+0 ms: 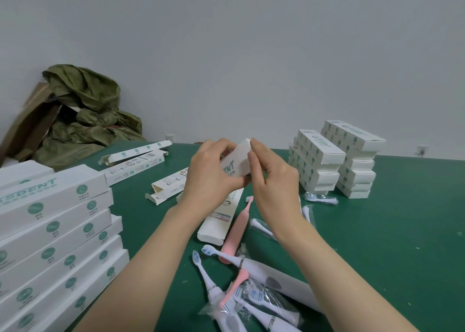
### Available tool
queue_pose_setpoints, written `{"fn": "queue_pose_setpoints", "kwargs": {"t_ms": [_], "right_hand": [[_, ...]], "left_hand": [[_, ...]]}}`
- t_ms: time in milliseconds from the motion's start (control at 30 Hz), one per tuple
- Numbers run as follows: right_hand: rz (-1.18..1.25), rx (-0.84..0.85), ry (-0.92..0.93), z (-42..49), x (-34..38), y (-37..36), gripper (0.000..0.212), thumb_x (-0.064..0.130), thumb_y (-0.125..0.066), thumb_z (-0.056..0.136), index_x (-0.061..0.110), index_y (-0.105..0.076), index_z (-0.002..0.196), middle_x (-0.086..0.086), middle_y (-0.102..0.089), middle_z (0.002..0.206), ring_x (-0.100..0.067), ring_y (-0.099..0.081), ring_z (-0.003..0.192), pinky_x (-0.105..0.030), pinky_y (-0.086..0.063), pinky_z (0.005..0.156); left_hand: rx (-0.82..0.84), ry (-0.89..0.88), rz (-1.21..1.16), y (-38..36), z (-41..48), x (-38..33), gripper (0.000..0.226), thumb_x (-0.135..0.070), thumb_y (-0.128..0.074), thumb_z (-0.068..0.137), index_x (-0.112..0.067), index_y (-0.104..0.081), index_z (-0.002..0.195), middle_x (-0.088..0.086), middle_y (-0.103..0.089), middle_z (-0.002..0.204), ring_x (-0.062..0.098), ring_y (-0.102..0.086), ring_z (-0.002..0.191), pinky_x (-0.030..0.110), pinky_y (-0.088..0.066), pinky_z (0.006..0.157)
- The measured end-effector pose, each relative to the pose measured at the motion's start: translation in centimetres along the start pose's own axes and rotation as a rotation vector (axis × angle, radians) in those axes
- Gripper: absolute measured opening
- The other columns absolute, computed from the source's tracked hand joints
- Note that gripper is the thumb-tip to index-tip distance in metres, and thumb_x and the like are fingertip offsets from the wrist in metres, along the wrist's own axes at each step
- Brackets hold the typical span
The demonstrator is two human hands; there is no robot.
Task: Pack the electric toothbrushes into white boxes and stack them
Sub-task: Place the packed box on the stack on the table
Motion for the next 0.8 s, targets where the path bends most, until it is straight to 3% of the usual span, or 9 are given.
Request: {"fn": "queue_pose_setpoints", "kwargs": {"t_ms": [100,200,333,433,533,600,667,733,800], "right_hand": [[-0.09,0.084,0.039,-0.3,0.2,-0.7,0.038,0.009,-0.043,0.099,0.002,-0.048,0.136,-0.013,-0.05,0.139,-0.023,-0.045,0.131,-0.02,-0.029,0.104],[-0.142,0.288,0.064,-0.1,0.4,-0.7,0.052,-0.001,-0.042,0.09,0.001,-0.033,0.141,-0.014,-0.046,0.136,-0.026,-0.045,0.124,-0.022,-0.034,0.099],[-0.335,0.491,0.186,0.1,0.4,0.2,0.087,-0.002,-0.053,0.083,0.012,0.0,0.151,-0.003,-0.006,0.158,-0.02,-0.016,0.141,-0.023,-0.03,0.105],[-0.497,0.409,0.216,0.8,0.2,1.1,0.074,0.018,-0.065,0.086,0.012,-0.024,0.147,-0.008,-0.036,0.142,-0.025,-0.04,0.122,-0.036,-0.043,0.092],[-0.503,0.227,0.159,2.7,-0.5,3.1,0.057,0.021,-0.075,0.076,0.011,-0.047,0.125,-0.005,-0.051,0.115,-0.024,-0.047,0.106,-0.035,-0.042,0.079],[-0.445,0.07,0.031,5.0,-2.0,5.1,0.053,0.021,-0.08,0.07,0.009,-0.048,0.111,-0.005,-0.049,0.105,-0.023,-0.046,0.099,-0.032,-0.038,0.074],[-0.391,-0.069,-0.144,7.4,-4.2,7.0,0.055,0.029,-0.082,0.069,0.006,-0.046,0.103,-0.009,-0.051,0.105,-0.026,-0.049,0.098,-0.038,-0.044,0.075],[-0.411,-0.152,-0.289,9.1,-6.4,8.1,0.062,0.038,-0.081,0.07,0.001,-0.045,0.105,-0.014,-0.052,0.11,-0.031,-0.05,0.102,-0.046,-0.049,0.081],[-0.517,-0.182,-0.366,9.9,-8.4,8.7,0.065,0.04,-0.077,0.074,-0.001,-0.044,0.111,-0.017,-0.049,0.115,-0.032,-0.046,0.108,-0.045,-0.045,0.087]], "left_hand": [[-0.019,-0.002,0.037,0.2,0.0,0.0,0.037,-0.026,-0.078,0.062,-0.019,-0.067,0.097,-0.002,-0.056,0.089,0.002,-0.051,0.081,0.004,-0.036,0.067],[0.023,-0.03,0.139,1.0,0.1,-0.3,0.046,-0.022,-0.079,0.066,-0.022,-0.067,0.111,-0.005,-0.052,0.089,0.01,-0.05,0.084,0.011,-0.033,0.068],[0.212,-0.166,0.269,2.8,0.9,-0.7,0.062,-0.023,-0.084,0.063,-0.025,-0.064,0.122,-0.008,-0.054,0.098,0.013,-0.052,0.092,0.019,-0.033,0.074],[0.226,-0.242,0.328,2.1,0.5,-1.5,0.062,-0.027,-0.08,0.067,-0.025,-0.06,0.125,-0.005,-0.056,0.105,0.014,-0.046,0.097,0.026,-0.036,0.08],[0.111,-0.237,0.356,0.8,0.2,-1.6,0.072,-0.021,-0.079,0.072,-0.018,-0.047,0.137,0.003,-0.047,0.126,0.015,-0.03,0.117,0.029,-0.031,0.095],[0.156,-0.154,0.323,0.3,0.2,-0.7,0.069,-0.026,-0.074,0.077,-0.023,-0.042,0.139,-0.001,-0.042,0.131,0.015,-0.029,0.123,0.03,-0.032,0.096],[0.284,-0.04,0.297,-0.4,0.0,1.1,0.052,-0.031,-0.067,0.083,-0.025,-0.05,0.132,-0.002,-0.048,0.129,0.016,-0.041,0.119,0.032,-0.036,0.094],[0.418,0.043,0.355,-1.0,-0.7,2.9,0.038,-0.032,-0.064,0.086,-0.026,-0.057,0.123,-0.002,-0.054,0.126,0.015,-0.05,0.112,0.031,-0.041,0.093],[0.504,0.109,0.401,-1.4,-1.3,4.4,0.035,-0.031,-0.063,0.087,-0.026,-0.059,0.122,-0.004,-0.057,0.125,0.012,-0.052,0.103,0.029,-0.043,0.091]]}}
Point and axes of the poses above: each hand's wrist, its own z-axis towards the middle knuckle, its own y-axis out of the back of the hand, x = y × z, the point moved 3 cm from there along z, towards the middle knuckle
